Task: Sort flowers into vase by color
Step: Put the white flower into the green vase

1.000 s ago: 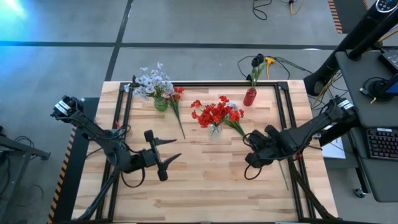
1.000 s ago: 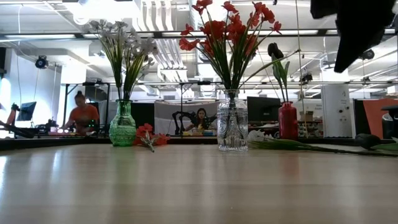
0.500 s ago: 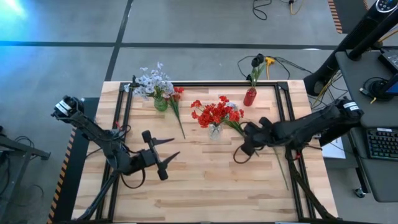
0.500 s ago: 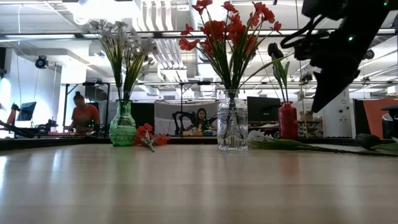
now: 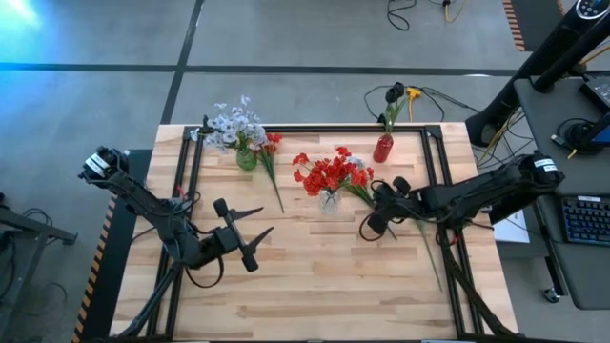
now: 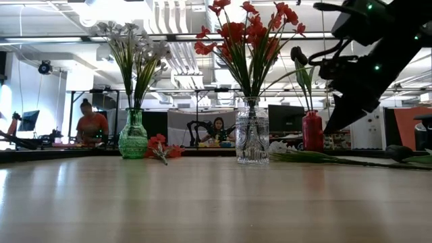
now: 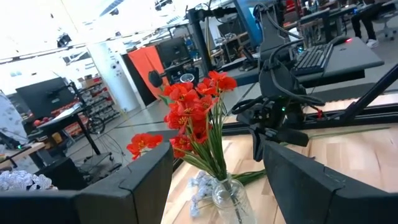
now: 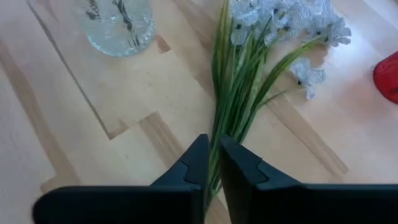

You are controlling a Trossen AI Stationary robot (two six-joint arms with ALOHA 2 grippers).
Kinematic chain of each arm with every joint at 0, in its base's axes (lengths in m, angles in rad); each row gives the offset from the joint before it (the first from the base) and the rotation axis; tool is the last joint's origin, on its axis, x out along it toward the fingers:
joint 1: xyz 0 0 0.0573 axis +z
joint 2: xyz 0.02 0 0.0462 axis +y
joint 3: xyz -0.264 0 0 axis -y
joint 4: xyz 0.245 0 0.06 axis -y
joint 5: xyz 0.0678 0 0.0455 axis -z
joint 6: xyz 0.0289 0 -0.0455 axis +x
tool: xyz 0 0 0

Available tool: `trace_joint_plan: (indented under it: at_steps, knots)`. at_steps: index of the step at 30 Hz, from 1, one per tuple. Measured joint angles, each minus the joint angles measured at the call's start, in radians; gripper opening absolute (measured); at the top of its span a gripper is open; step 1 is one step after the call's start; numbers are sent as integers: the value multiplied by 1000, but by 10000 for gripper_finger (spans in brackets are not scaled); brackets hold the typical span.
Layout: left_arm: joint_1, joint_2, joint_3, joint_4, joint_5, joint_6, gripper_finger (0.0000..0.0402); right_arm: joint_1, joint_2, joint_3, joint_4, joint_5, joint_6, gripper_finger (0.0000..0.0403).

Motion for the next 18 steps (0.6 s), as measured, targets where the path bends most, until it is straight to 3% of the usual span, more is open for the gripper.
trace_joint_plan:
  at_steps: [9,18]
  knots:
    - [0,0,0,-2,0,4,231,-33,41,-23,67,-9,41,145]
    - [0,0,0,-26,0,1,231,-33,150,-42,187,21,-107,244]
